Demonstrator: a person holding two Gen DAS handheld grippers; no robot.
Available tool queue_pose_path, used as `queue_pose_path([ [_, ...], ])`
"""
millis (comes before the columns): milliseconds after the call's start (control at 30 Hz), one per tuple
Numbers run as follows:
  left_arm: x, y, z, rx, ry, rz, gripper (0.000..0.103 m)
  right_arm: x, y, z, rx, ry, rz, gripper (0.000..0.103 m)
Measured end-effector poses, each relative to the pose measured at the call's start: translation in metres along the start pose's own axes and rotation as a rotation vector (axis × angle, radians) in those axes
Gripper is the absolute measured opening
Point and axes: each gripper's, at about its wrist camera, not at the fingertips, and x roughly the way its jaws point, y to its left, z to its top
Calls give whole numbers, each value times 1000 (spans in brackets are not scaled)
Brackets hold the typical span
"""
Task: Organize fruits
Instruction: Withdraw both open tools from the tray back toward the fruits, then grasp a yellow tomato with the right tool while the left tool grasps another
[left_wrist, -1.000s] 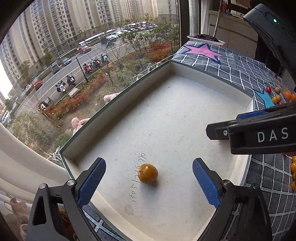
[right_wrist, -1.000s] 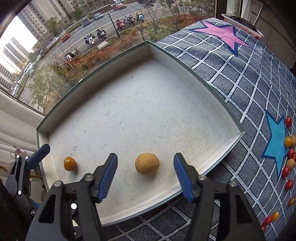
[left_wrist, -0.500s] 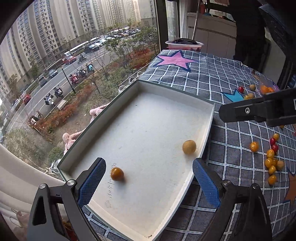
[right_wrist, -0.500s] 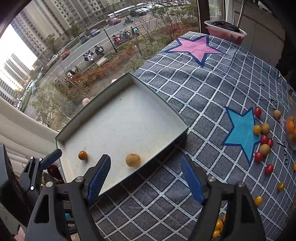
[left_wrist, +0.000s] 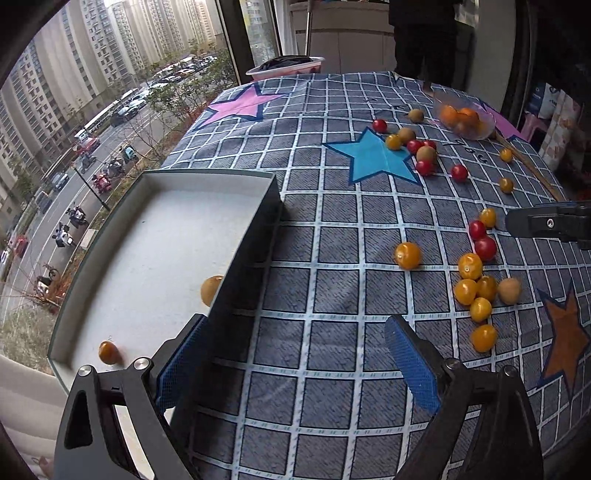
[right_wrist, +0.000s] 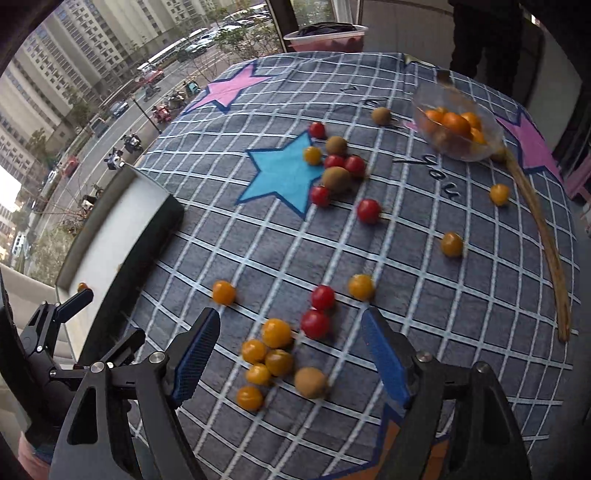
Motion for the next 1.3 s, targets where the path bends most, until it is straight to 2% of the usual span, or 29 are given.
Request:
queue_pose_path([
  [100,10,-17,4,21,12,-11,95,2,-30,-11,42,-7,-54,82],
  [267,27,-38,15,43,16,-12,95,12,-57,-19,82,-11,-83,82],
  [433,38,-52,23,68,11,-4,95,24,-58,-22,40,-24,-106,82],
  [533,43,-57,26,82,9,-11,95,32,-53,-20,16,-29,-94,75],
  [700,52,-63,33,85,6,-38,95,39,-38,-11,-49,-64,-100,71],
  [767,52,-63,36,79,6,-81,81,42,-33,-8,-69,-73,-102,71],
  [867,56,-65,41,78,9,-92,80,48,-26,-2,-95,-85,-123,70],
  [900,56,-64,42,74,9,-98,80,49,-24,-1,-103,-89,-128,66],
  [967,57,-63,43,59,11,-136,67,51,-20,2,-118,-98,-137,61],
  [1033,57,-62,43,49,14,-149,66,53,-16,5,-132,-103,-147,56],
  [1133,55,-65,42,53,5,-169,47,54,-11,8,-151,-110,-143,43],
  [1167,54,-66,43,59,3,-178,35,55,-10,9,-154,-112,-135,32],
  [1200,53,-68,42,68,1,-188,27,55,-9,9,-154,-114,-131,22],
  [1233,52,-71,42,80,1,-186,22,55,-8,10,-150,-115,-128,20],
  [1300,50,-73,40,91,1,-187,22,54,-10,9,-133,-111,-110,20],
])
